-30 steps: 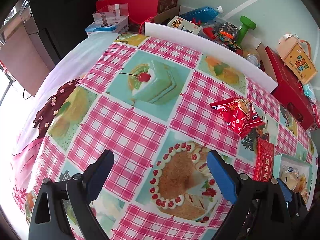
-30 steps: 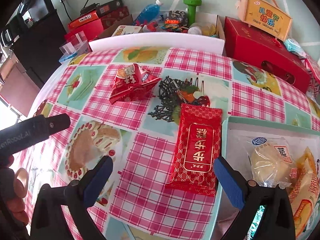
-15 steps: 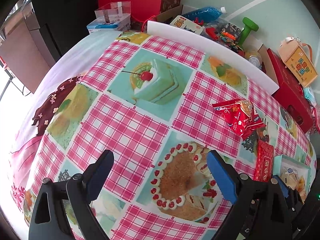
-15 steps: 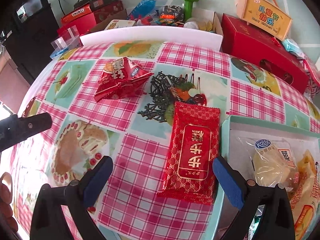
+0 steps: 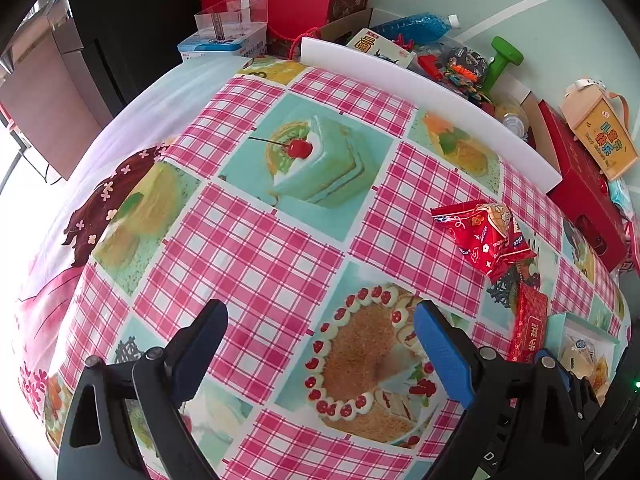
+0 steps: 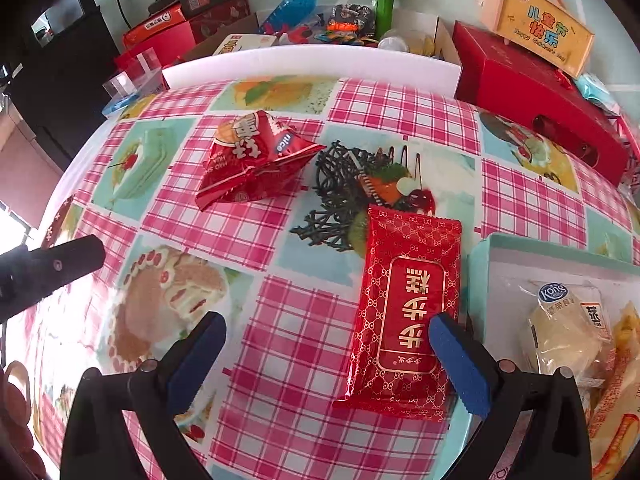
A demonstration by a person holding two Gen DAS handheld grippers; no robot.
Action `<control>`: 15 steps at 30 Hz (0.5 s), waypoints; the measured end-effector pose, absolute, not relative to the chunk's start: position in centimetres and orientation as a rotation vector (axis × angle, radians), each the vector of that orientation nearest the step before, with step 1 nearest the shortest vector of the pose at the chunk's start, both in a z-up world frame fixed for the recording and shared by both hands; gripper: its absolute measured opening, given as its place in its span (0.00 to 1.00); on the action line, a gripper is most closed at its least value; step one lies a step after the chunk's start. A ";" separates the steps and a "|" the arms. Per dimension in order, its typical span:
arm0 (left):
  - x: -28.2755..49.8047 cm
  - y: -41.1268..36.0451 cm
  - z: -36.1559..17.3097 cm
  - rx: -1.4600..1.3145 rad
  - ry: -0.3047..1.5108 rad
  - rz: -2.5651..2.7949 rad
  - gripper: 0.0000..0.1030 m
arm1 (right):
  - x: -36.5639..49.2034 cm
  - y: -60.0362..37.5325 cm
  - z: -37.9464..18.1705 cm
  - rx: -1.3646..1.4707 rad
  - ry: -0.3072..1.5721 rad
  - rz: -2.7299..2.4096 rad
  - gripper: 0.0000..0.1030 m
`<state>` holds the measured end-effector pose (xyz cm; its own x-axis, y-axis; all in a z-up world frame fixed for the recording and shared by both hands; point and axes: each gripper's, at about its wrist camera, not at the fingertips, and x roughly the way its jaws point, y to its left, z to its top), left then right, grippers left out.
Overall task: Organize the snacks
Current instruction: 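Move both grippers back over the remaining red packets on the cloth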
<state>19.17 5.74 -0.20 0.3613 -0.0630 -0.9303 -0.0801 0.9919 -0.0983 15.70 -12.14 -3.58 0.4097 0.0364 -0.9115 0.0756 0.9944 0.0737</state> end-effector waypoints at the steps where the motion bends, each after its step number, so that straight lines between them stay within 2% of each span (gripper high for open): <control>1: 19.2 5.8 -0.2 -0.135 1.203 0.011 0.91 | 15.7 -12.2 -3.5 0.117 1.147 -0.020 1.00; 11: 19.2 5.8 -0.2 -0.136 1.203 0.010 0.91 | 15.0 -11.1 -3.1 0.169 1.134 0.079 1.00; 15: 19.2 5.9 -0.3 -0.138 1.205 0.014 0.91 | 15.1 -11.1 -2.8 0.172 1.117 0.063 0.95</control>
<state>19.22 5.89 -0.28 0.3583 -0.0630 -0.9315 -0.0841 0.9915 -0.0994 15.12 -11.10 -2.75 0.4379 0.1370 -0.8885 0.0360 0.9849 0.1696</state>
